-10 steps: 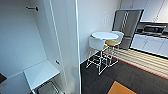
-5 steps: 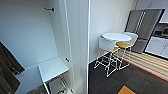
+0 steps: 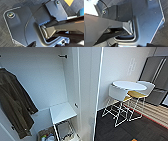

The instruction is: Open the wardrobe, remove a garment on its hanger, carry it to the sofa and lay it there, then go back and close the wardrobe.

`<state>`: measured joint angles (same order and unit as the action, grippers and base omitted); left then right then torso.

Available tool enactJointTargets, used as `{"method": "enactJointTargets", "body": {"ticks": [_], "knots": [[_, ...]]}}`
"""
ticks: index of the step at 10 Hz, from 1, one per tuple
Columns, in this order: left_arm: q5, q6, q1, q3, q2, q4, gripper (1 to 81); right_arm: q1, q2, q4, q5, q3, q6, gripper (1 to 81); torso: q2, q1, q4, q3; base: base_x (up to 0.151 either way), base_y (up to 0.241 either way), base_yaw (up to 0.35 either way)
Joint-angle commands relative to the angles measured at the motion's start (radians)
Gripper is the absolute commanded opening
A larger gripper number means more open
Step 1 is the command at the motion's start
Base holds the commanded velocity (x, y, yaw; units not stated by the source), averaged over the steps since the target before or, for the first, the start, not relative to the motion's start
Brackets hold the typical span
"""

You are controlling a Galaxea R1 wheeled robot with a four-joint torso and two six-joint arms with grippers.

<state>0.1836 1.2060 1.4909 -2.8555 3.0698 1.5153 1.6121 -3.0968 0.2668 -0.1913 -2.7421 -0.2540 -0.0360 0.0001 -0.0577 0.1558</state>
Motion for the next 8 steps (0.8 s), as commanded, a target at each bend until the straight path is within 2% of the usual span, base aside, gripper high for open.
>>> {"method": "enactJointTargets", "body": {"ticks": [1,8], "knots": [[-0.032,-0.002,-0.031,-0.004,0.001,0.011,81.1,-0.02,-0.007,0.003,0.047,0.004,0.002,81.1,0.0,0.0,0.0,0.0,0.0,0.0,0.299],[-0.032,-0.002,-0.031,-0.004,0.001,0.013,81.1,-0.025,-0.009,0.005,0.047,0.003,0.004,81.1,-0.001,0.0,0.0,0.0,0.0,0.0,0.299]]}}
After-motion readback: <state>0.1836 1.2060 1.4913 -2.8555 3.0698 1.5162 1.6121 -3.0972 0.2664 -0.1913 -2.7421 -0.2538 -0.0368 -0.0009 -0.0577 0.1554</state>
